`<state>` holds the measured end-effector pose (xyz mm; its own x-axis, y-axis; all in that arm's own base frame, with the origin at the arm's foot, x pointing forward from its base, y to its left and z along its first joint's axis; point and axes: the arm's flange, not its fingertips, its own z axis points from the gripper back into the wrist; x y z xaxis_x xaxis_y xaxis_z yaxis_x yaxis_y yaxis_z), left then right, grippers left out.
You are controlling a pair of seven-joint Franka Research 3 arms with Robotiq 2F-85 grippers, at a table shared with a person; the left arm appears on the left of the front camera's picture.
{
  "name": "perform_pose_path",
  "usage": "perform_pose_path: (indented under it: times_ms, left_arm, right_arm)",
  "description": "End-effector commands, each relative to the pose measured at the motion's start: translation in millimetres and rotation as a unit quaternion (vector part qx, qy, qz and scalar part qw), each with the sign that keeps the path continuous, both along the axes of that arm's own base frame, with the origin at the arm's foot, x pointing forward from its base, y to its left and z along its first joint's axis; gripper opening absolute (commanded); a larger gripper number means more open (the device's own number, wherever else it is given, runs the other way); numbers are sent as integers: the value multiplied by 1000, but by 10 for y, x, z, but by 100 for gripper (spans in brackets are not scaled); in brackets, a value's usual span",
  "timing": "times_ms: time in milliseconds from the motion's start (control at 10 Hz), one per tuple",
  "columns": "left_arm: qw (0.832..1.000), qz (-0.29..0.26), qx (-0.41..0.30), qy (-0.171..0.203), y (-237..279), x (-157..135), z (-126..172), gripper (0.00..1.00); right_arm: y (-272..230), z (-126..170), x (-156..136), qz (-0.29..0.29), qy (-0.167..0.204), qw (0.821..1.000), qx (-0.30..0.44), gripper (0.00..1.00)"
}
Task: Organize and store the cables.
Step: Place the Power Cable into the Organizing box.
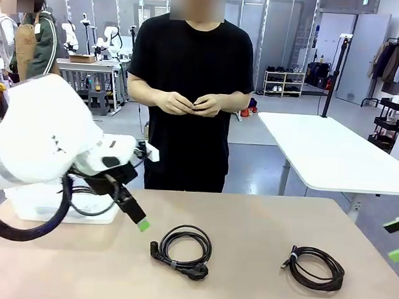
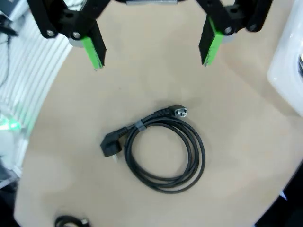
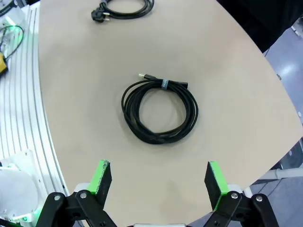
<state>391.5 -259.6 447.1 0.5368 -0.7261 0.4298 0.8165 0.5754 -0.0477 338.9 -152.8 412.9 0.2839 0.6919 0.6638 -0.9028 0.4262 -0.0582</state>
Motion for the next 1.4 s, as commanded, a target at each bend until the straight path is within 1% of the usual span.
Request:
perform_pose_path:
  times_ms: [0, 200, 400, 500, 600, 700, 1200, 1300]
  left_arm:
    - [999, 32, 40, 6, -378, 144, -53, 100]
    - [994, 78, 75, 4, -709, 170, -142, 100]
    - [991, 103, 84, 2, -891, 152, -208, 100]
    - [990, 111, 88, 5, -932, 109, -228, 100]
    - [990, 105, 90, 16, -901, 59, -258, 100]
    - [992, 96, 79, 2, -788, 90, -234, 100]
    - [992, 96, 79, 2, -788, 90, -234, 100]
    - [992, 103, 79, 7, -800, 93, -257, 100]
  right_arm:
    - [-143, -185, -209, 8, -18, 999, 28, 100]
    - [-394, -335, -419, 4, -32, 998, 54, 100]
    - [-529, -437, -524, 6, -56, 996, 70, 100]
    - [-566, -478, -549, 6, -57, 995, 77, 100]
    - [-611, -504, -550, 26, -63, 993, 100, 100]
    - [-642, -335, -468, -4, -42, 997, 62, 100]
    - [-642, -335, -468, -4, -42, 997, 62, 100]
    - [-642, -335, -468, -4, -42, 997, 62, 100]
